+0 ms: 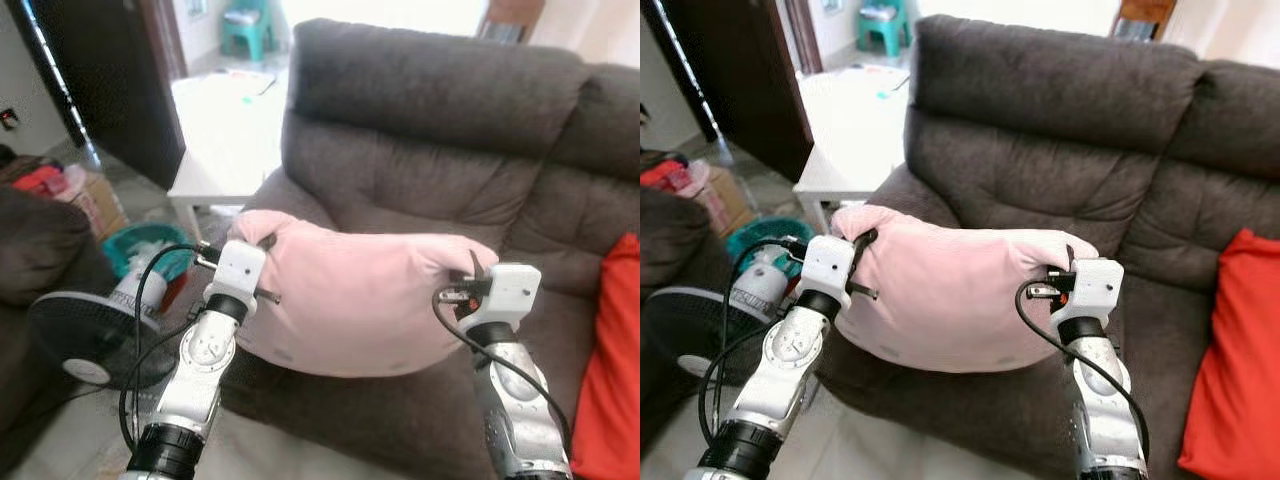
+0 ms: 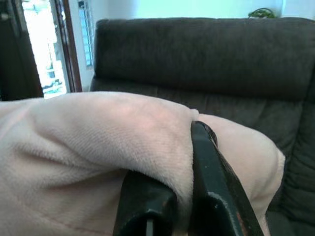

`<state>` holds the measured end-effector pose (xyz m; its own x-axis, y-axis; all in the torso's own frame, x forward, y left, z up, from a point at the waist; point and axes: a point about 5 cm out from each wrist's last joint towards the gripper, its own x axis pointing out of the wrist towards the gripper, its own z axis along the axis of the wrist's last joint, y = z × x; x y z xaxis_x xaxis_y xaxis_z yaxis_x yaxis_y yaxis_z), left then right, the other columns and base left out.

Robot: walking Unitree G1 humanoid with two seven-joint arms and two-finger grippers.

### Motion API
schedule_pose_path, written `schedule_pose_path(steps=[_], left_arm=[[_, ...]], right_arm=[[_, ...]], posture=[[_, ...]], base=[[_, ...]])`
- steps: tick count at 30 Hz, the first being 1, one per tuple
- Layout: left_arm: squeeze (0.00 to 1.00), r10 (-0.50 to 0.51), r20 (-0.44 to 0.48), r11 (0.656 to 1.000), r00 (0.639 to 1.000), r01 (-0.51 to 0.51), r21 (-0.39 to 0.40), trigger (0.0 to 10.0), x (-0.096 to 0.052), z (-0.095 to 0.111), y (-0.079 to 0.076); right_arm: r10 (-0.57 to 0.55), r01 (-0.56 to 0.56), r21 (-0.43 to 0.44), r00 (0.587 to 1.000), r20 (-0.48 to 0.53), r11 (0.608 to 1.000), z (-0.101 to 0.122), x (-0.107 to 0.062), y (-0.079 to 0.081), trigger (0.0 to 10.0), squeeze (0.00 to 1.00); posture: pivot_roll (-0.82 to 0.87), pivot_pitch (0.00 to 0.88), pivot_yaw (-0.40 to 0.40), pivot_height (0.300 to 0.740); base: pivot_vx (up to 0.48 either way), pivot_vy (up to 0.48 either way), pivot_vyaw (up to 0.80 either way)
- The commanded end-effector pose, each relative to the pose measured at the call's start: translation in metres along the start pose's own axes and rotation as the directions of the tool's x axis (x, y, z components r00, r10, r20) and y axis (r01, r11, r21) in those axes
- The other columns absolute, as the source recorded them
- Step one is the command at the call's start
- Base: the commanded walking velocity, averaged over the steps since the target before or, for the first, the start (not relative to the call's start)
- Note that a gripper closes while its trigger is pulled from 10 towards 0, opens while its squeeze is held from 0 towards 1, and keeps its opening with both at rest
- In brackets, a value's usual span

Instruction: Move the pillow to the sofa from floor

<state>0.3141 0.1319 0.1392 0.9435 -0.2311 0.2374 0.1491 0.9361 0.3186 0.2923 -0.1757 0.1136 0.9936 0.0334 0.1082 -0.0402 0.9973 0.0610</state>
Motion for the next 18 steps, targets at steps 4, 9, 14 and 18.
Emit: schedule_pose_path(steps=[4,9,14,18], left_arm=[[0.0,0.012,0.05,1.0,0.999,-0.012,-0.006,10.0,0.0049,0.0108,0.0052],[0.0,0.004,0.053,1.0,0.999,-0.003,-0.007,10.0,0.005,0.0118,0.0054],[0.0,0.0,0.053,1.0,0.999,0.0,-0.006,10.0,0.005,0.0117,0.0062],[0.0,-0.042,0.06,0.999,0.997,0.043,-0.028,10.0,0.0045,0.0125,0.0012]], right_arm=[[0.031,-0.032,0.004,0.996,0.08,0.999,0.0158,0.0068,0.007,10.0,0.0],[0.02,-0.02,0.002,0.997,0.081,1.0,0.0156,0.0078,0.0059,10.0,0.0],[0.016,-0.016,-0.002,0.997,0.08,1.0,0.0153,0.0084,0.005,10.0,0.0],[0.017,-0.017,-0.006,0.997,0.077,1.0,0.0149,0.0087,0.0048,10.0,0.0]], posture=[[0.08,0.04,-0.043,0.74],[0.08,0.041,-0.041,0.74],[0.09,0.041,-0.041,0.74],[0.09,0.041,-0.04,0.74]], base=[[0.349,0.0,-0.6],[0.349,0.0,0.0],[0.349,0.0,0.0],[0.32,0.0,0.0]])
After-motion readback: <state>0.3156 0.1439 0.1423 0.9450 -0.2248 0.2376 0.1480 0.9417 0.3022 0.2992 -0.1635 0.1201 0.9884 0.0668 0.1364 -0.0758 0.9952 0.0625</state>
